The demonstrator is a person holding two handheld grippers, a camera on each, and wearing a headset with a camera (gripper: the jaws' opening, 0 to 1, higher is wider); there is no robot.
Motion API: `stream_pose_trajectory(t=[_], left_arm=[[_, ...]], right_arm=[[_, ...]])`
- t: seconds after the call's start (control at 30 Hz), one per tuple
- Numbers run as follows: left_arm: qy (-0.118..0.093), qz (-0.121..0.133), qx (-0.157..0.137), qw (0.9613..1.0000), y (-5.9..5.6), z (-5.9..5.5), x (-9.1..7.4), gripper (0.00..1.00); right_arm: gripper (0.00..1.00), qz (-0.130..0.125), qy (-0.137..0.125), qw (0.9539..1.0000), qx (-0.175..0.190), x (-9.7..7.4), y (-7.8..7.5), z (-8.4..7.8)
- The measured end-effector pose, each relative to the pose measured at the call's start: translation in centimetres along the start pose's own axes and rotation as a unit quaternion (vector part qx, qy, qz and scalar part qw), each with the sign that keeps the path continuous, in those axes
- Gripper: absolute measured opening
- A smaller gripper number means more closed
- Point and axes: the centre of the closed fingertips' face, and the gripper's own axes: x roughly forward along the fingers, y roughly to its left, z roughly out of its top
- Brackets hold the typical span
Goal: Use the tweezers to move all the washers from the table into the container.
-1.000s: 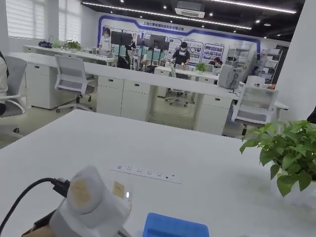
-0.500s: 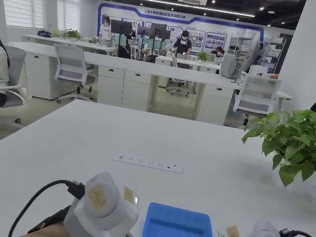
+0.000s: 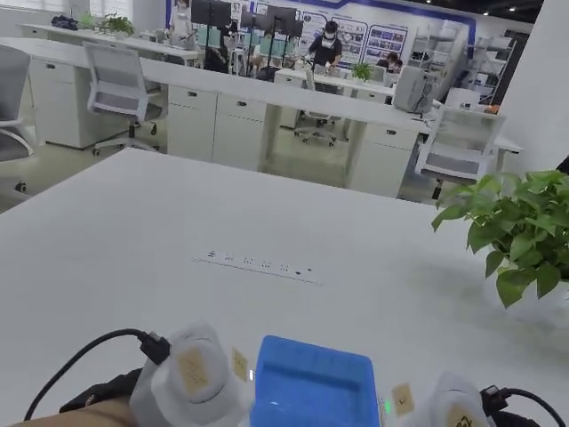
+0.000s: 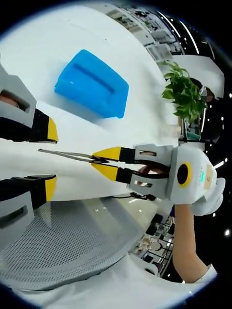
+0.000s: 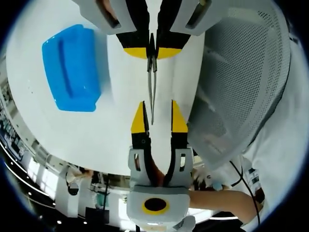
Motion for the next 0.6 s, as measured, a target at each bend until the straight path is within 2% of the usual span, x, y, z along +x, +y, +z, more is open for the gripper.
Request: stream_pose_trajectory(t=[0.17, 0.27, 0.43, 0.5, 0.6], left_arm=[[0.005, -0.011, -0.009, 0.9999, 0.3, -0.5, 1.2, 0.13], [0.027, -0.015, -0.001, 0.9995, 0.6, -1.3, 1.9, 0.01], [0.036, -0.016, 0.023, 0.999, 1.0, -1.9, 3.0, 0.0], [0.046, -0.004, 0.031, 0.9984, 1.4, -2.1, 3.4, 0.0], [0.065, 0.009, 0.026, 0.9975, 1.8, -2.4, 3.9, 0.0]], right_arm=[[0.0, 0.008, 0.016, 0.9998, -0.005, 0.5, 0.1, -0.5], [0.0, 0.007, 0.028, 0.9995, -0.007, 0.9, -0.2, -1.1], [0.0, -0.002, 0.052, 0.9983, -0.027, 1.6, -0.6, -2.1], [0.01, -0.011, 0.057, 0.9976, -0.036, 2.0, -0.8, -2.4], [0.01, -0.029, 0.063, 0.9972, -0.027, 2.5, -1.3, -2.9]])
